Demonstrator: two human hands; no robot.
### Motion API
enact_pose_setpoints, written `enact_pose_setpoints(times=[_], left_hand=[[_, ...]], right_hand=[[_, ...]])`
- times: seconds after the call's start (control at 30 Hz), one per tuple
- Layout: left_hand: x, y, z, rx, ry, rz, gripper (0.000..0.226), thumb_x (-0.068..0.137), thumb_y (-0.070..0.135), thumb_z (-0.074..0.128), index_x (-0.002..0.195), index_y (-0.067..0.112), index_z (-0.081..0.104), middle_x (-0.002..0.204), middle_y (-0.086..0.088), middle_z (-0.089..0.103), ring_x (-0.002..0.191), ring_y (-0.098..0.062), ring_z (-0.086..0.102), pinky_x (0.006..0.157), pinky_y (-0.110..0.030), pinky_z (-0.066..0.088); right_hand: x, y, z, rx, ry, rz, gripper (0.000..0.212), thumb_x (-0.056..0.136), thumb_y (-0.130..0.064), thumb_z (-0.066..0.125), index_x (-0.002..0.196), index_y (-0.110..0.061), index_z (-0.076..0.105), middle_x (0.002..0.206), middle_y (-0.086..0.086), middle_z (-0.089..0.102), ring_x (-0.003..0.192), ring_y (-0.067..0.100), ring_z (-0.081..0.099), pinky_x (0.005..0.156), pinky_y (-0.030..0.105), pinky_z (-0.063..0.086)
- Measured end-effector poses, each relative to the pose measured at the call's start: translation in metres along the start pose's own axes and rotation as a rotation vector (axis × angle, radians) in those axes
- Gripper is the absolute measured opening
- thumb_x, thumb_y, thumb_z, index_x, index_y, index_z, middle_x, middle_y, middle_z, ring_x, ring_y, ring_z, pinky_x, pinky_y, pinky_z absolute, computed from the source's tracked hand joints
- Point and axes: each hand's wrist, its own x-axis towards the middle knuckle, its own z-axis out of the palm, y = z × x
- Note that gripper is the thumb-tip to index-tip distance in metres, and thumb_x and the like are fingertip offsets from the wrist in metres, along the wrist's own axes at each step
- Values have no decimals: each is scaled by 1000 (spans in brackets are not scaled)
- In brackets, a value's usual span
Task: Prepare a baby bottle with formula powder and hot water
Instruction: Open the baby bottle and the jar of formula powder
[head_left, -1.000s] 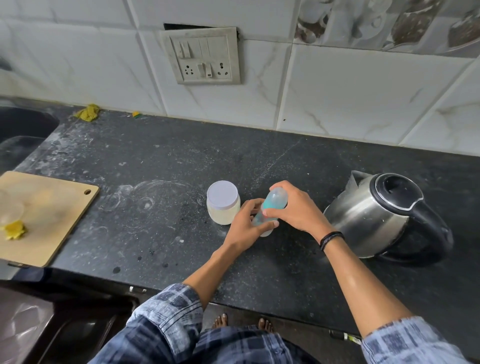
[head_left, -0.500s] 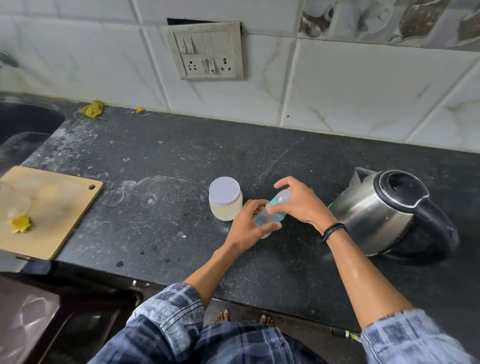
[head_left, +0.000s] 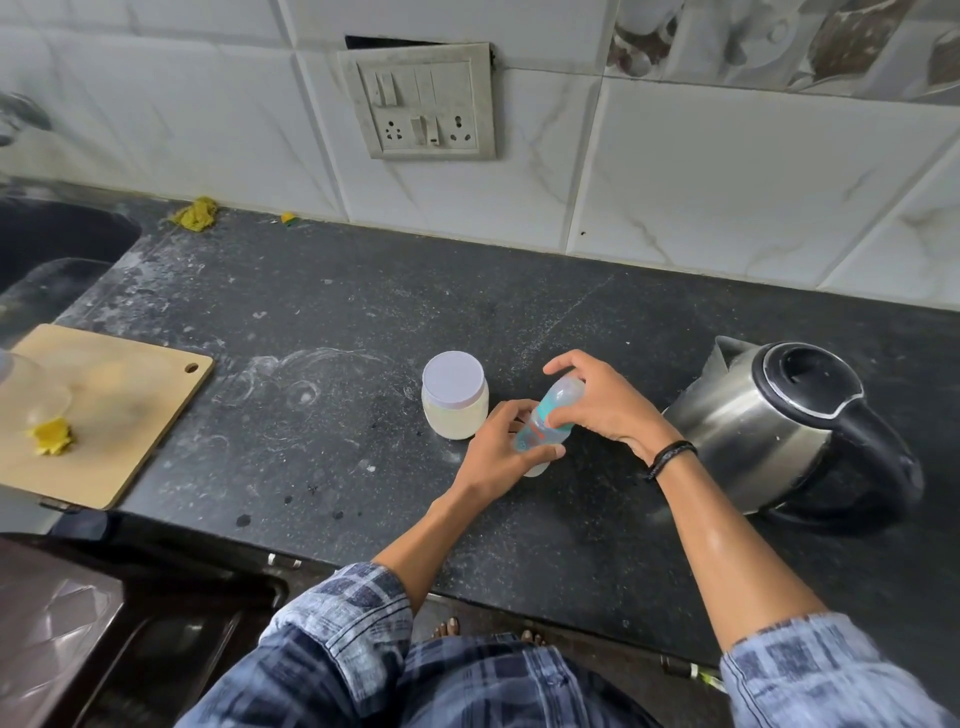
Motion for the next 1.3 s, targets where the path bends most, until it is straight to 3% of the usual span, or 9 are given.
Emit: enact_pose_setpoints(times=[0.2,0.4,0.5,0.6,0.73,0.83,1.0,1.1,1.3], left_hand=[[-1,0,1,-11,13,-1,54,76,45,85,121,38,55,122,12,61,111,-6,60,101,-38,52],[-1,-2,3,-31,4,6,60,70,54,82,121,42,53,123,12,62,112,-7,61,101,-41,53],[-2,-2,2,-51,4,10,55,74,47,84,119,43,53,125,11,62,114,-6,61,103,-40,52],[-3,-2,1,-62,-8,13,52,79,38,85,118,45,52,127,10,62,116,-5,60,104,-37,52],[-4,-1,1,-60,-16,20,52,77,40,85,115,50,51,128,10,61,119,-7,59,106,-37,50],[-4,-1,2,-59,-20,19,54,76,43,84,118,47,52,129,10,61,120,-7,59,107,-39,50],[-5,-2,2,-52,-9,28,52,80,36,85,118,46,52,128,10,61,119,-6,59,107,-38,50],[-5,-1,3,-41,-13,36,52,80,34,85,115,50,51,128,11,60,119,-6,58,107,-36,50],[-3,-1,3,-49,-29,10,54,81,34,85,125,36,54,129,11,60,121,-3,56,107,-33,47]], right_hand=[[-3,-5,4,-69,52,59,61,77,-45,85,128,-32,55,124,-3,56,111,19,58,98,42,52],[-8,-11,5,-58,-1,28,63,78,-19,82,131,-33,51,132,1,55,113,20,57,96,41,53],[-10,-12,8,-72,-23,32,71,81,-30,84,139,-33,45,138,2,46,118,21,51,99,40,48],[-11,-12,11,-110,40,59,63,84,-43,80,137,-30,46,137,3,55,119,24,57,92,38,47],[-15,-12,13,-87,67,46,59,84,-27,78,135,-30,48,134,0,56,110,18,52,87,33,41],[-17,-14,13,-50,32,21,65,81,-17,79,136,-33,46,136,0,52,123,24,53,94,37,47],[-18,-14,12,-113,40,32,72,80,-30,84,139,-31,43,133,0,51,115,22,53,88,34,41],[-19,-14,10,-105,57,40,68,82,-26,81,139,-30,45,130,0,54,105,19,50,85,32,40],[-19,-14,10,-59,40,-7,72,81,-14,81,139,-32,42,139,2,51,123,23,52,94,36,47]])
